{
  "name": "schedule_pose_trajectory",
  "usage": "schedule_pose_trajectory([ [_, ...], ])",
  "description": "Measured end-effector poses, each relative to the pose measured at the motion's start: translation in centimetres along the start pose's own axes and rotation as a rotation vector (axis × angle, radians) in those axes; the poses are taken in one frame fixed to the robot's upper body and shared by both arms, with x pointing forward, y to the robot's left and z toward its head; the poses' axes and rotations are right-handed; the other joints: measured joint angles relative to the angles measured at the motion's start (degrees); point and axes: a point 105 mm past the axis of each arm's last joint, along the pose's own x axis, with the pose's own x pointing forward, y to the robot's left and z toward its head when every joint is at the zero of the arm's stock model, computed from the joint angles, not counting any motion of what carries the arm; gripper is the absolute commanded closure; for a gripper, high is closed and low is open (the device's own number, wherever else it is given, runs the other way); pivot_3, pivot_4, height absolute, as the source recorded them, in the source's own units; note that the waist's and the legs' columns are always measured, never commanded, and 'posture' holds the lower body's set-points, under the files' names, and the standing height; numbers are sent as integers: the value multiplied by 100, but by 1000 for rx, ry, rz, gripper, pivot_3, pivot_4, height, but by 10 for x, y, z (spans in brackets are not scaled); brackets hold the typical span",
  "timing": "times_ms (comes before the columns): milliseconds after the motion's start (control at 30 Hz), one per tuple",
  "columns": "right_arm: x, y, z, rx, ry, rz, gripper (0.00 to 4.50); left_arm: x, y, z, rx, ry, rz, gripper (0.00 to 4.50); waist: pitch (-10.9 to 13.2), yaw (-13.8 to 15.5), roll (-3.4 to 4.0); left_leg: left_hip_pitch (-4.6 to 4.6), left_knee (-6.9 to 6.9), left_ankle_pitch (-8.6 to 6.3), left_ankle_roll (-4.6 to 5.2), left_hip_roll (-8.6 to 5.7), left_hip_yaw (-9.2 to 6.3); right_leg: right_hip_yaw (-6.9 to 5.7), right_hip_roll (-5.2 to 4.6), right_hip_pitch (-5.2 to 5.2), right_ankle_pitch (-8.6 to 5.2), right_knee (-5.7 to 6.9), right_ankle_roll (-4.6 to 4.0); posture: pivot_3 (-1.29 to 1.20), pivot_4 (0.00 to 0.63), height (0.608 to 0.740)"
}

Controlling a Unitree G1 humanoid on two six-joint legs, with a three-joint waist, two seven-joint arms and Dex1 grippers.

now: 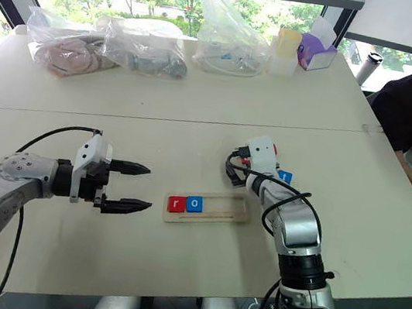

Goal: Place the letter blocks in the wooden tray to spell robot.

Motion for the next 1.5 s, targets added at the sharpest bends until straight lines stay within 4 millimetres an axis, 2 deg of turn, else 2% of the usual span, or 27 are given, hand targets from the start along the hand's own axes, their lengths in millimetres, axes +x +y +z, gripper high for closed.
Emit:
schedule_pose_trajectory([
  [167, 1, 0, 1, 2, 0, -10, 3202, 1, 2, 7, 17, -16, 6, 0, 0, 4, 0, -1, 1, 0, 0, -2, 1, 0, -1, 0, -1, 0, 1, 0, 150, 740],
  [300, -2, -1, 1, -1, 15, -25, 3202, 4, 3, 13, 24, -37, 7, 0, 0, 7, 0, -3, 1, 0, 0, -3, 0, 0, -2, 0, -1, -1, 1, 0, 150, 740],
  [400, -17, -5, -1, -10, 26, -41, 3202, 7, 0, 13, 12, -42, -12, 0, 1, 13, 1, -7, -1, 0, 0, -4, -2, 0, -3, -2, -3, -1, 6, 0, 150, 740],
  [567, -68, -10, -8, 9, 51, -80, 3202, 10, -5, 14, 12, -49, -41, 0, 1, 18, 2, -17, -2, 0, 0, -4, -8, -1, -3, -12, -13, -1, 24, 0, 150, 740],
  [733, -108, -3, -34, 56, 159, -115, 3202, 13, -8, 15, 10, -55, -76, 0, 1, 6, 2, -8, -1, 1, -1, -1, -3, 1, -2, -10, -20, -1, 7, 0, 150, 740],
  [833, -115, 1, -48, 159, 193, -149, 3202, 18, -9, 14, 20, -50, -117, 0, 1, 7, 1, -3, 0, 1, -2, -2, -4, 0, -1, -5, -20, -1, 4, 0, 150, 740],
  [1033, -117, -9, -52, 194, 205, -218, 3202, 20, -7, 14, 33, -39, -140, 0, 2, 4, 3, -9, -6, 1, -3, -3, 2, 2, -5, -9, -20, -12, 5, 0, 150, 740],
  [1167, -115, -8, -55, 197, 207, -217, 1304, 20, -6, 16, 49, -38, -136, 0, 2, 1, 3, -13, -8, 1, -3, -2, 1, 2, -4, -13, -20, -12, 5, 0, 150, 740],
  [1233, -114, -8, -53, 190, 198, -206, 186, 20, -6, 16, 49, -39, -134, 0, 2, 3, 3, -14, -7, 1, -3, -2, 1, 2, -4, -13, -20, -12, 5, 0, 150, 740],
  [1333, -116, -11, -48, 117, 185, -163, 86, 20, -7, 15, 48, -38, -133, 0, 3, 3, 4, -16, -4, 1, -3, -6, 3, 3, -7, -13, -21, -13, 6, 0, 150, 740],
  [1500, -124, -21, -16, -196, 82, 56, 86, 19, -10, 12, 39, -29, -142, 0, 12, 6, 1, -15, -3, 1, -2, -12, 4, 1, -10, -6, -21, -26, 7, 0, 150, 740],
])
